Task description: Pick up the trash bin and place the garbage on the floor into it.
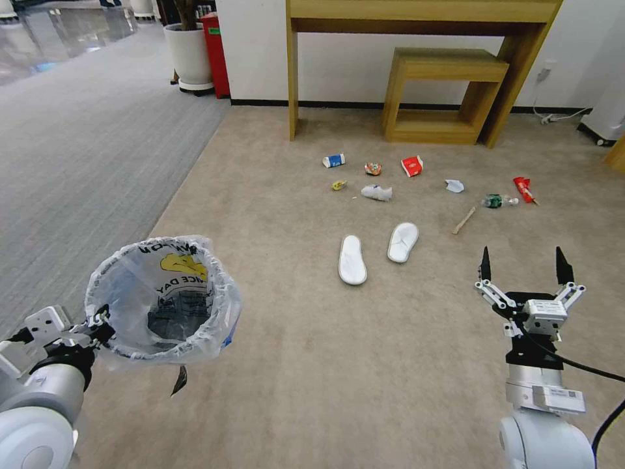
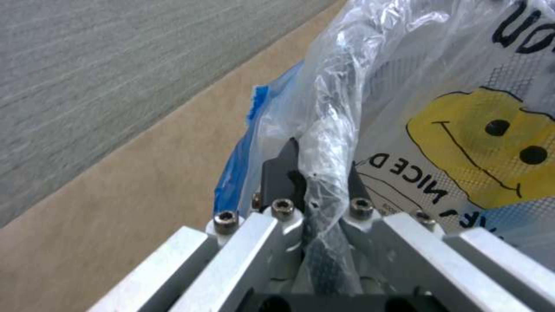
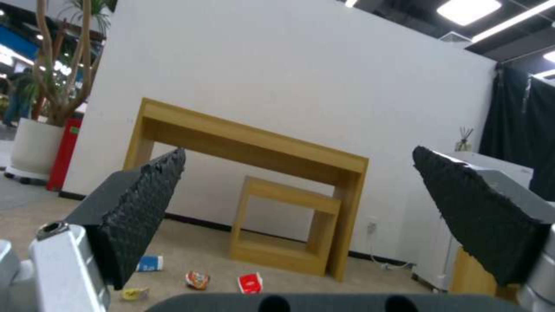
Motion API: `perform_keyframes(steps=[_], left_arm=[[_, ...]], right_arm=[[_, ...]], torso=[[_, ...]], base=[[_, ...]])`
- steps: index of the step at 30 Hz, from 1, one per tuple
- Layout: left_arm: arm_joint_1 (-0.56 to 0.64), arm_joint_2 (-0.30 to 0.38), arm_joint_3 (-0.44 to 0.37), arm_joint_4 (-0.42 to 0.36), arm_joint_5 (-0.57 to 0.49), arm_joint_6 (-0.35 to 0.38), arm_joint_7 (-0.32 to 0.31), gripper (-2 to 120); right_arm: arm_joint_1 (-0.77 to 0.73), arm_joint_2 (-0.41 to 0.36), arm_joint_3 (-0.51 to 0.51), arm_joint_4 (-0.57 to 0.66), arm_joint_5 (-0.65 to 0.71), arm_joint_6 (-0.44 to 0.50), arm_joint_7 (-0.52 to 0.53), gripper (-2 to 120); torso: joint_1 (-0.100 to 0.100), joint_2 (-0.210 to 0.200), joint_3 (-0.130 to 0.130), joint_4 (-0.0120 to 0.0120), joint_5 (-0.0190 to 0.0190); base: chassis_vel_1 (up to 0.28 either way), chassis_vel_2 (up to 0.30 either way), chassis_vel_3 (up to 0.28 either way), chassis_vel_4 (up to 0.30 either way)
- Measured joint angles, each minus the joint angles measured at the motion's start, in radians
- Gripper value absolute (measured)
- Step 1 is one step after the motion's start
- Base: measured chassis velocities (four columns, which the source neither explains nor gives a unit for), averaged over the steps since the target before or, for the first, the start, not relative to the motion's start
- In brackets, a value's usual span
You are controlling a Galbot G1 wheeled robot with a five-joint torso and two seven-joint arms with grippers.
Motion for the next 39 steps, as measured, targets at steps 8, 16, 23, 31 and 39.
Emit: perform_keyframes(steps=[8, 16, 23, 31, 39], left_arm=[[-0.003, 0.004, 0.004, 0.006, -0.001, -0.001, 0.001, 1], [-0.004, 0.007, 0.005, 0.012, -0.003, -0.001, 0.002, 1], [-0.005, 0.008, 0.01, 0.015, -0.001, -0.002, 0.003, 1], [-0.004, 0.004, 0.019, 0.016, 0.006, -0.003, 0.003, 1], [0.0, 0.002, 0.022, 0.013, 0.008, -0.003, 0.003, 1]], right_arm=[[-0.002, 0.003, 0.002, 0.0, -0.003, -0.001, 0.0, 100], [-0.001, 0.001, 0.003, 0.001, -0.004, -0.003, 0.001, 100], [0.004, 0.0, 0.001, -0.002, -0.003, -0.007, 0.004, 100], [0.006, -0.007, 0.0, -0.007, 0.001, -0.008, 0.007, 100], [0.007, -0.009, -0.005, -0.007, 0.003, -0.007, 0.01, 100]], torso=[[0.0, 0.0, 0.0, -0.0001, -0.0006], [0.0, 0.0, 0.0, -0.0001, -0.0011], [0.0, 0.0, 0.0, -0.0003, 0.0002], [0.0, 0.0, 0.0, 0.0001, 0.0005], [0.0, 0.0, 0.0, 0.0, -0.0001]], base=[[-0.3, 0.297, 0.305, -0.309], [-0.347, 0.348, 0.355, -0.341], [-0.331, 0.316, 0.318, -0.319], [-0.315, 0.31, 0.302, -0.318], [-0.222, 0.215, 0.233, -0.208]])
